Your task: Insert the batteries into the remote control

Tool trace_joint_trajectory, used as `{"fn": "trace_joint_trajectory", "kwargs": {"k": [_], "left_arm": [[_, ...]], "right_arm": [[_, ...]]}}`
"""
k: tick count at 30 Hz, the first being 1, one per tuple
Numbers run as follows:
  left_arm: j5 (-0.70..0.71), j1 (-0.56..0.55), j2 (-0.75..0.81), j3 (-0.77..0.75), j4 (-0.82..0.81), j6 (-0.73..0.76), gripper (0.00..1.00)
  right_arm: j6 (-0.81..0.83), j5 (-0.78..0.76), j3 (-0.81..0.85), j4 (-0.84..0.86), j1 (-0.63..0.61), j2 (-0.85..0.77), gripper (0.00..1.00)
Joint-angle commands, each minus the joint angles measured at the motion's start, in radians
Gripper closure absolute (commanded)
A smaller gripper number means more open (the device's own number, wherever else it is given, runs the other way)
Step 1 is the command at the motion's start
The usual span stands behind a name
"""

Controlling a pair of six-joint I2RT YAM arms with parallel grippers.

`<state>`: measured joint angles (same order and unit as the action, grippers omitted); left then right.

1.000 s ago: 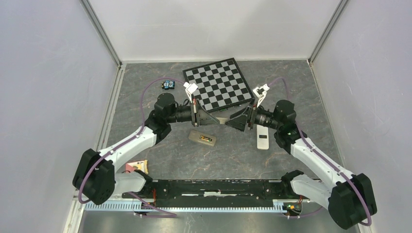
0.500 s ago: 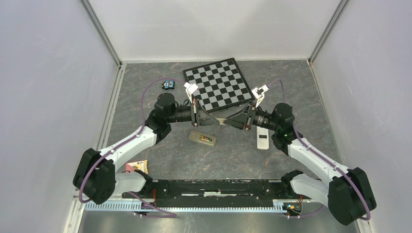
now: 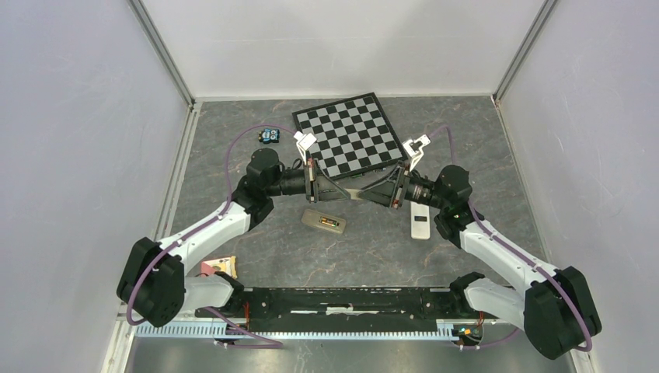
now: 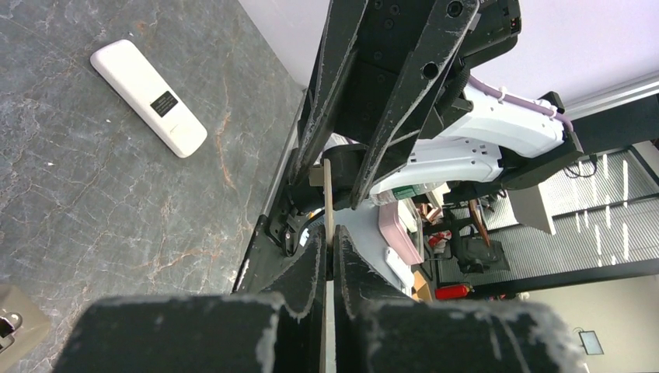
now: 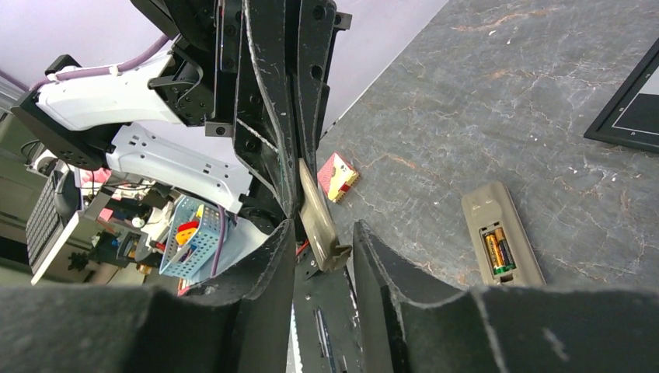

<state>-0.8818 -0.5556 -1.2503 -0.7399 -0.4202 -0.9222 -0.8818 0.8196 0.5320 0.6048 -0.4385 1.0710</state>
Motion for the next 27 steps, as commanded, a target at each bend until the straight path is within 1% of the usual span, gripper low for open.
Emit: {"fn": "trace_joint_trajectory", "kwargs": {"k": [1,3,7,9,11,12,14,15,16,17,19,21,22,23,25,27], "left_arm": [[-0.008,0.010,-0.005,-0.001,-0.025,0.023,0.98],[-0.009,0.010,-0.005,0.000,-0.022,0.023,0.98],[-0.007,0.013,-0.006,-0.001,-0.022,0.023,0.98],[-0.005,0.013,-0.005,0.000,-0.021,0.022,0.98],[-0.005,0.013,-0.004,0.002,-0.021,0.022,0.96],[-0.004,0.013,-0.004,0.002,-0.019,0.022,0.91],[-0.002,0.016,-0.001,0.000,-0.011,0.031,0.78],[0.001,0.015,0.003,0.000,-0.005,0.039,0.64],[0.013,0.017,0.011,0.003,0.006,0.047,0.53],[0.035,0.019,0.022,0.007,0.018,0.061,0.44],[0.086,0.027,0.047,0.022,0.055,0.091,0.29],[0.160,0.043,0.077,0.042,0.111,0.130,0.21],[0.226,0.056,0.097,0.053,0.159,0.153,0.18],[0.289,0.066,0.119,0.068,0.208,0.170,0.17],[0.457,0.092,0.176,0.098,0.312,0.194,0.16],[0.617,0.109,0.247,0.145,0.382,0.198,0.14]], "right_arm": [[0.020,0.015,-0.003,0.007,-0.005,-0.010,0.64],[0.020,0.016,-0.002,0.004,-0.004,-0.009,0.71],[0.017,0.021,0.002,0.003,-0.005,-0.003,0.78],[0.017,0.023,0.004,0.004,-0.005,-0.003,0.86],[0.015,0.021,0.003,0.005,-0.005,-0.003,0.97],[0.014,0.017,0.003,0.006,-0.005,-0.002,1.00],[0.011,0.006,-0.002,0.006,-0.004,-0.005,1.00],[0.010,-0.001,-0.007,0.005,-0.005,-0.004,1.00],[0.005,-0.014,-0.013,0.004,-0.006,-0.006,1.00],[0.002,-0.028,-0.021,0.005,-0.008,-0.008,1.00],[-0.011,-0.062,-0.044,0.005,-0.011,-0.012,1.00],[-0.020,-0.102,-0.069,0.002,-0.019,-0.009,1.00],[-0.026,-0.132,-0.086,0.001,-0.028,-0.007,1.00],[-0.030,-0.157,-0.101,0.000,-0.038,-0.003,1.00],[-0.049,-0.219,-0.132,-0.003,-0.062,0.015,1.00],[-0.079,-0.302,-0.164,-0.014,-0.093,0.045,1.00]]}}
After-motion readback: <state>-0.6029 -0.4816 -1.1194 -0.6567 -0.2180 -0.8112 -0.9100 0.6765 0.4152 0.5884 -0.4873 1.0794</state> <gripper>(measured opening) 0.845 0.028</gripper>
